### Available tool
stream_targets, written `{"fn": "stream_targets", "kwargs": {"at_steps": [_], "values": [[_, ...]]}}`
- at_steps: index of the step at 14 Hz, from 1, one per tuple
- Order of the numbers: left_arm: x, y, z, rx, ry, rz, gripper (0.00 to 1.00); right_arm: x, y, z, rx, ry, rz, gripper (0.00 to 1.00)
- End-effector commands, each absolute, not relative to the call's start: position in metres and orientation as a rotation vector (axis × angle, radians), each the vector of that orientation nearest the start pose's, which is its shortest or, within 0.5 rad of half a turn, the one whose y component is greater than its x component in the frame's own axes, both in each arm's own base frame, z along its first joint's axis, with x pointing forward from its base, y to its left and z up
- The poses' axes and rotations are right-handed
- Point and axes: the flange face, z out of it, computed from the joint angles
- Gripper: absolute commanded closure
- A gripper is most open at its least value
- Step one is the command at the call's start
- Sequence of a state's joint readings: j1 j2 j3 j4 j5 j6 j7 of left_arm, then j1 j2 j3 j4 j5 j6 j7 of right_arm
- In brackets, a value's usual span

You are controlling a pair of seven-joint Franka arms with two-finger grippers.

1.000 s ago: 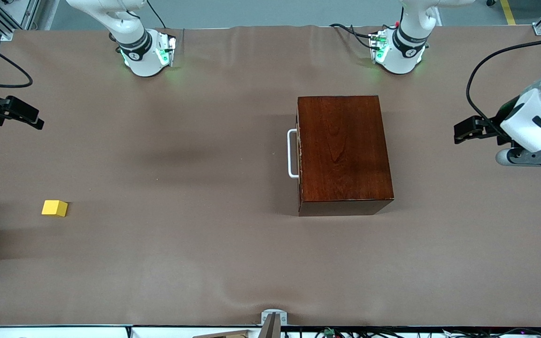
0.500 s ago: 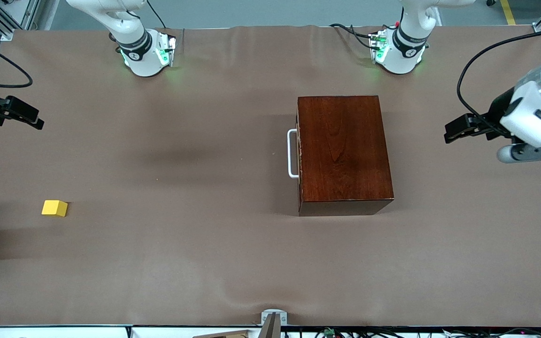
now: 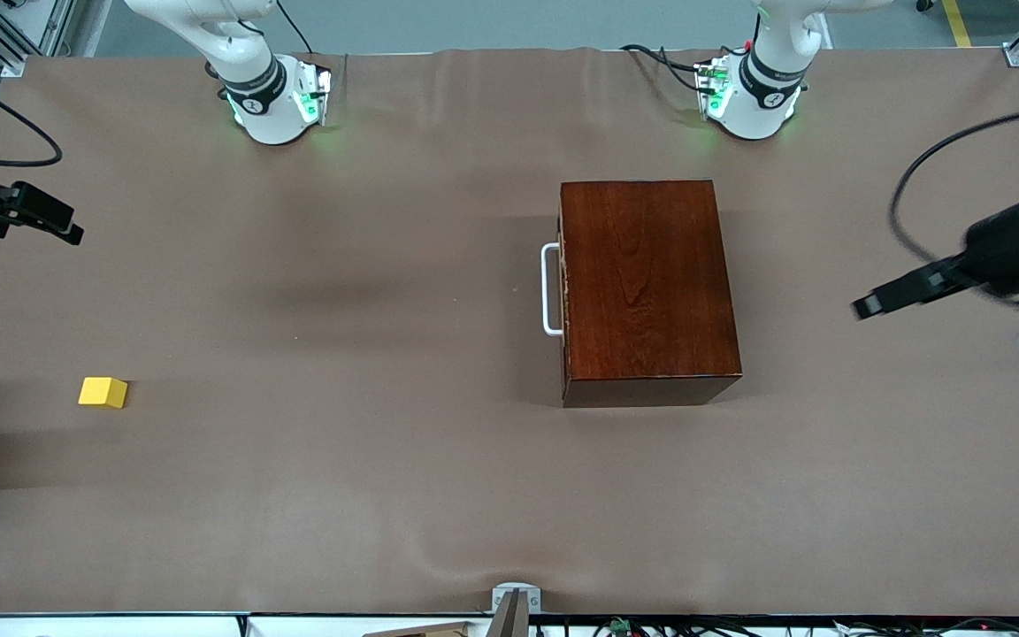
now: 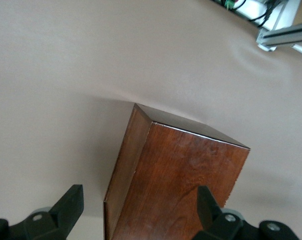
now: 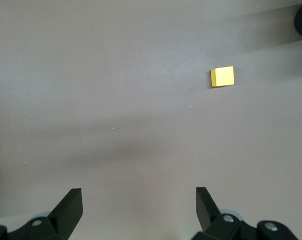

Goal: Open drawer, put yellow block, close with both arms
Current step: 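Swing the left gripper over the box to the white drawer handle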

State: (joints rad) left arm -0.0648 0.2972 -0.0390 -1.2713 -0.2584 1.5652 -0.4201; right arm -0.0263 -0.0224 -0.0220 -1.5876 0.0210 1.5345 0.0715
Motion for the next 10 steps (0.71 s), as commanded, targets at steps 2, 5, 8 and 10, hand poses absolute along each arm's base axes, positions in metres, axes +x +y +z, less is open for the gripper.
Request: {"fn": "stream_targets", "kwargs": {"at_steps": [2, 5, 8, 10], "values": [[0.637, -0.159, 0.566, -3.313, -0.401, 0.165, 0.0, 0.543, -0.023, 0.628, -3.103, 0.19, 0.039, 0.0], [0.629, -0.216, 0.54, -3.262, -0.449, 0.243, 0.0, 0.543, -0.024, 0.628, -3.103, 0.192, 0.039, 0.0], [0.61, -0.28, 0.52, -3.191, -0.479, 0.268, 0.0, 0.543, -0.024, 0.629, -3.103, 0.192, 0.036, 0.0], [0.594, -0.327, 0.504, -3.155, -0.458, 0.259, 0.0, 0.543, -0.024, 0.629, -3.103, 0.192, 0.036, 0.0]]}}
